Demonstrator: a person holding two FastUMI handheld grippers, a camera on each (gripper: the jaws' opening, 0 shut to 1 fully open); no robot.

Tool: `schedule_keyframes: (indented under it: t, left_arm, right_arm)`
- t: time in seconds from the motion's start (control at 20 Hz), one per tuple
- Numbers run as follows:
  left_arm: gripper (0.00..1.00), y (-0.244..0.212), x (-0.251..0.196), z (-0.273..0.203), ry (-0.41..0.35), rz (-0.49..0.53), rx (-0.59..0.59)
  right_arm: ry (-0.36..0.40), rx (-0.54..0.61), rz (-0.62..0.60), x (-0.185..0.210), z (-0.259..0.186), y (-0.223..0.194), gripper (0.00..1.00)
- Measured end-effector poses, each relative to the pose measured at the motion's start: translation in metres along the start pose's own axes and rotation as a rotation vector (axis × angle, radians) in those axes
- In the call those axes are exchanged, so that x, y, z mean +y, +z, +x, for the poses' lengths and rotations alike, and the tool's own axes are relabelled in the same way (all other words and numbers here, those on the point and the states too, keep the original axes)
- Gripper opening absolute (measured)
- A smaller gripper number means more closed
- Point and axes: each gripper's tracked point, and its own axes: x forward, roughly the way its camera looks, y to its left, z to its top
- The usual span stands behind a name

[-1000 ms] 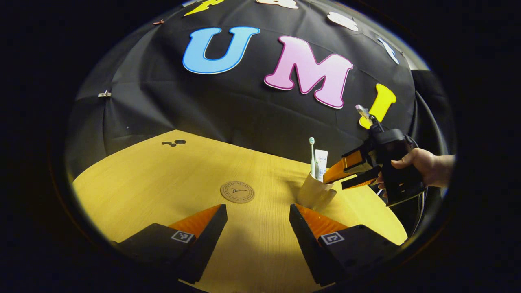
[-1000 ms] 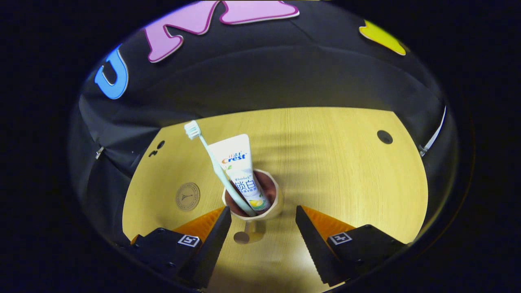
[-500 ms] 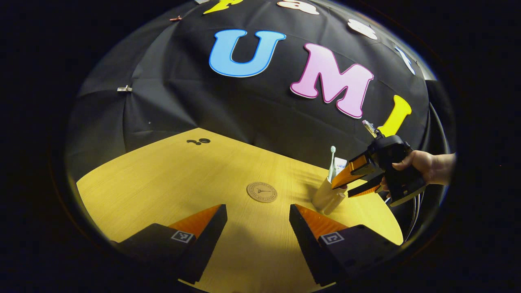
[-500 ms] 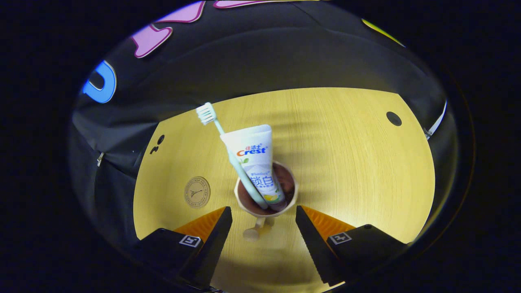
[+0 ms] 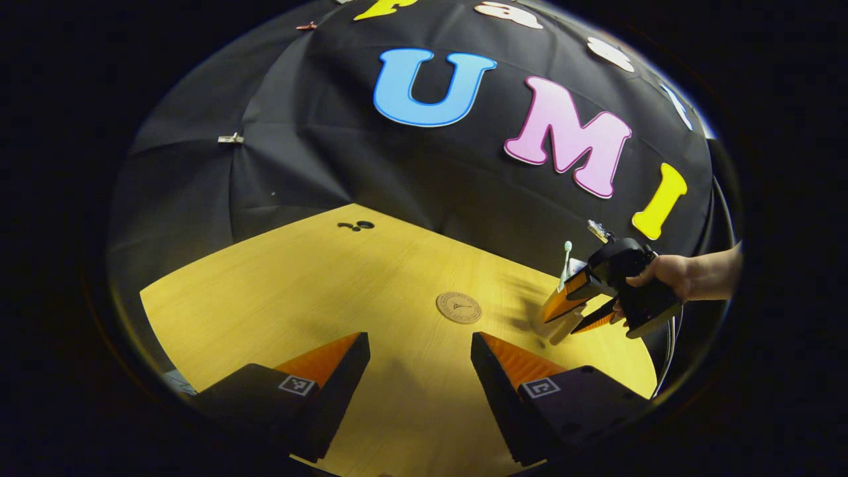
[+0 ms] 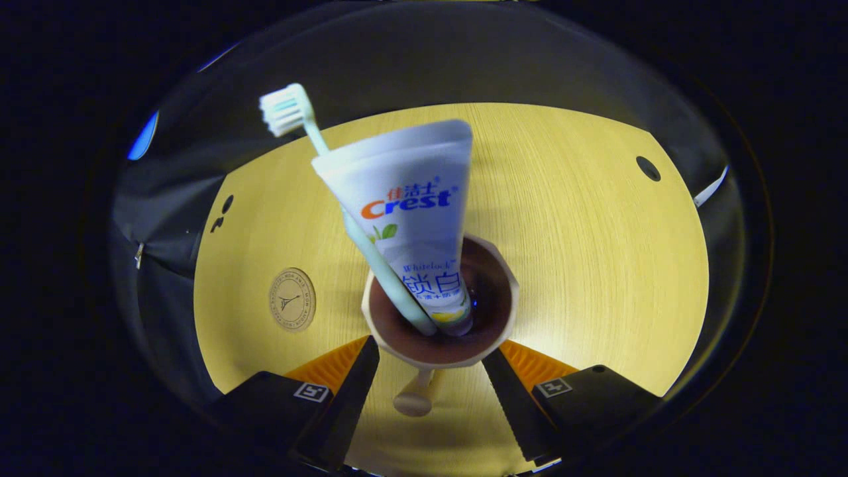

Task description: Put the toothbrush and toothpaste on the desktop into the cup, then pick up the cup and place it on the coaster on the desktop.

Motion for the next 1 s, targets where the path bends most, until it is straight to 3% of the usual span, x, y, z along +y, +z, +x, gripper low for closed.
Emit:
schedule_keyframes:
  t: [0.2, 0.25, 0.4, 0.45, 0.5, 0.55, 0.7, 0.75, 0.85, 1.0]
  left_arm:
    - [0.97, -0.009, 0.01, -0.008, 0.02, 0.0, 0.018]
    - [0.97, -0.011, 0.011, -0.008, 0.022, 0.003, 0.024]
    - [0.98, -0.012, 0.009, -0.008, 0.017, -0.001, 0.032]
    - [0.97, -0.014, 0.007, -0.008, 0.015, -0.001, 0.036]
    - [1.0, -0.015, 0.007, -0.008, 0.013, 0.0, 0.041]
    - [0.97, -0.016, 0.005, -0.008, 0.01, 0.002, 0.045]
    - [0.97, -0.016, 0.002, -0.008, 0.002, 0.012, 0.05]
    - [0.97, -0.016, 0.0, -0.009, -0.002, 0.016, 0.052]
    - [0.97, -0.018, -0.002, -0.008, -0.006, 0.023, 0.059]
    - [0.97, -0.02, -0.006, -0.007, -0.013, 0.03, 0.066]
  right_arm:
    - [-0.01, 0.026, 0.006, -0.001, 0.007, -0.002, 0.88]
    - [-0.009, 0.033, 0.006, 0.001, 0.013, -0.002, 0.76]
    - [-0.017, 0.053, -0.001, 0.002, 0.024, -0.01, 0.74]
    - [-0.009, 0.06, 0.003, 0.003, 0.023, -0.01, 0.78]
    - [-0.011, 0.057, 0.004, 0.003, 0.024, -0.009, 0.61]
    - [-0.015, 0.051, 0.003, 0.002, 0.025, -0.008, 0.57]
    - [-0.005, 0.049, -0.01, 0.005, 0.022, -0.005, 0.34]
    - [-0.003, 0.036, -0.035, 0.007, 0.02, -0.005, 0.39]
    - [0.016, 0.034, -0.062, 0.009, 0.019, -0.007, 0.31]
    - [0.014, 0.023, -0.099, 0.007, 0.019, -0.008, 0.31]
